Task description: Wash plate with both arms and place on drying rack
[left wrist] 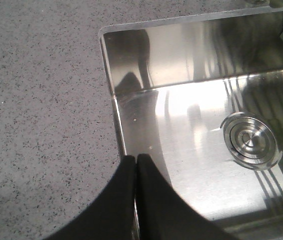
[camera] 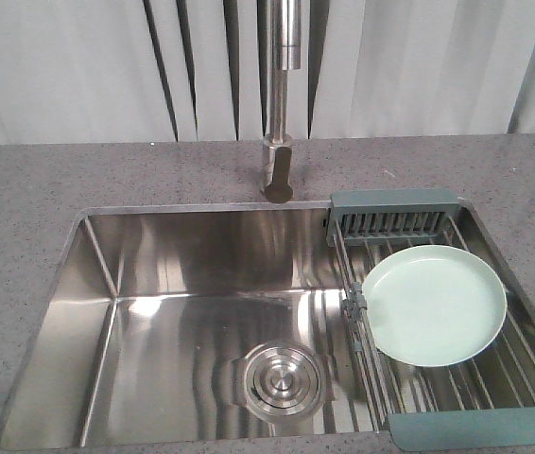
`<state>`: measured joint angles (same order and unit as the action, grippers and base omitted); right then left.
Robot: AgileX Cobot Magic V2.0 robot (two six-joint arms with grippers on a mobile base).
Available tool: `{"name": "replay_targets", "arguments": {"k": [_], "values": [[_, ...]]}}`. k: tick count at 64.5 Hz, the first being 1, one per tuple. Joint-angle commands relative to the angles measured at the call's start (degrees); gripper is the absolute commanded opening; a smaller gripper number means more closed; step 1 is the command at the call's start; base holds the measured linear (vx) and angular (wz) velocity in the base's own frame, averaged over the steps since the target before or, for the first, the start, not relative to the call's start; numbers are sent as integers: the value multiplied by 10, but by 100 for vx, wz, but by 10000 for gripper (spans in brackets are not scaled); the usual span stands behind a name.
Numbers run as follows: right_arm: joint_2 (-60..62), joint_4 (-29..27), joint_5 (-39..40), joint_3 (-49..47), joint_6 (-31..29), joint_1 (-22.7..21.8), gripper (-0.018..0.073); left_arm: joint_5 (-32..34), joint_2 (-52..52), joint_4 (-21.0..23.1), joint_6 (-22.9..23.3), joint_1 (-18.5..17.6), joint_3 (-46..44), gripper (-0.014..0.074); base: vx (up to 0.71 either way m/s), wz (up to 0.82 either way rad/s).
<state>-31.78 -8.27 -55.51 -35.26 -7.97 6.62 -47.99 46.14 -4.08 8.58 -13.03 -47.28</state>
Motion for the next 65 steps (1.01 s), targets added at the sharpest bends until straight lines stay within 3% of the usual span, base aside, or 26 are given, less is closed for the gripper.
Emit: {"name": "replay_targets", "arguments": {"k": [1, 12, 29, 44, 65], "values": [[-2, -1, 29, -15, 0, 0, 316, 32, -6, -3, -2, 2, -10, -6, 0, 0], [-2, -1, 29, -15, 0, 0, 316, 79, -45, -9, -32, 17, 15, -6, 0, 0], [-2, -1, 29, -15, 0, 0, 316, 181, -177, 8, -37, 90, 122, -6, 0, 0], [-2, -1, 29, -15, 0, 0, 316, 290, -309, 81, -116, 147, 270, -6, 0, 0], [-2, -1, 29, -15, 0, 0, 316, 372, -452, 78, -116, 174, 420, -6, 0, 0]]}}
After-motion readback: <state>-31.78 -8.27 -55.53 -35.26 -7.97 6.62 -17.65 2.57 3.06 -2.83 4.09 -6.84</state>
